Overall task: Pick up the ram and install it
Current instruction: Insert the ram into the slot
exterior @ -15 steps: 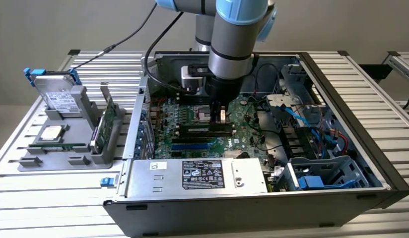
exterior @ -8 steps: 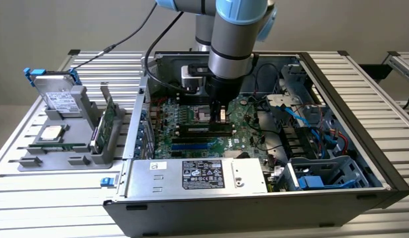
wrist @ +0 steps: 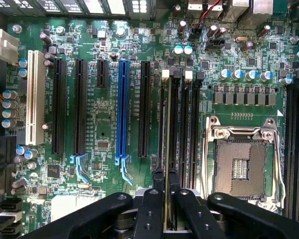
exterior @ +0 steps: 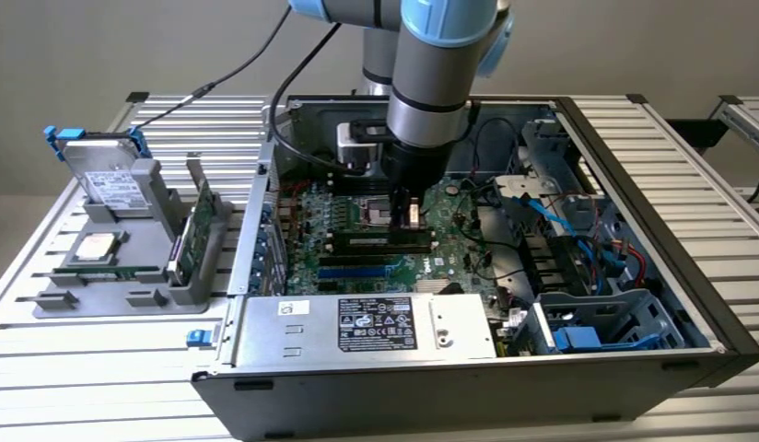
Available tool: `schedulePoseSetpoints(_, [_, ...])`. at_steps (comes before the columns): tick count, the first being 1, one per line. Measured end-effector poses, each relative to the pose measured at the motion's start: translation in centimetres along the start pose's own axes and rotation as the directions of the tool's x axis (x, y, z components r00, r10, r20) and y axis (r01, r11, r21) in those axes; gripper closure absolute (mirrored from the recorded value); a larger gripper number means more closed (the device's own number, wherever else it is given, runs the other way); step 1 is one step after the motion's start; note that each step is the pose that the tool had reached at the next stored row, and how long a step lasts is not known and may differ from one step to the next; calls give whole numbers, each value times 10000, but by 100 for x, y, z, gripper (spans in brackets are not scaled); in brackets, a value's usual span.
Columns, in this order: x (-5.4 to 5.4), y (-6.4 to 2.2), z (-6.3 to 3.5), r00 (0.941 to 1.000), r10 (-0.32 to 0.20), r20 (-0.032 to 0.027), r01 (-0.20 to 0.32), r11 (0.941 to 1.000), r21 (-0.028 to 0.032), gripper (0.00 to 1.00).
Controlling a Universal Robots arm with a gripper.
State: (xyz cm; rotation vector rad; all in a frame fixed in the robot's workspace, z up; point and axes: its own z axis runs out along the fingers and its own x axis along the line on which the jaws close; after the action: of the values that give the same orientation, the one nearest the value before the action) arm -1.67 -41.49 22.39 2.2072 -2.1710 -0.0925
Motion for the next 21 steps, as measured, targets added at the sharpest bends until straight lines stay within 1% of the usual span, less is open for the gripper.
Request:
schedulePoseSetpoints(9, [-22, -13, -1, 10000, -70, -6, 70, 10000, -1, 86])
schedulePoseSetpoints(12, [-40, -13, -1, 9999, -108, -26, 108, 9999, -1, 86])
schedulePoseSetpoints(14, [-56, -14, 0, 9999, -151, -58, 151, 9999, -13, 86])
schedulePoseSetpoints(15, [-67, -14, 0, 9998, -175, -93, 175, 9998, -29, 86])
schedulePoseSetpoints(17, [-89, -13, 1, 9996, -219, -200, 217, 9997, -79, 86])
schedulePoseSetpoints(21, [-125, -13, 3, 9985, -311, -453, 302, 9993, -201, 86])
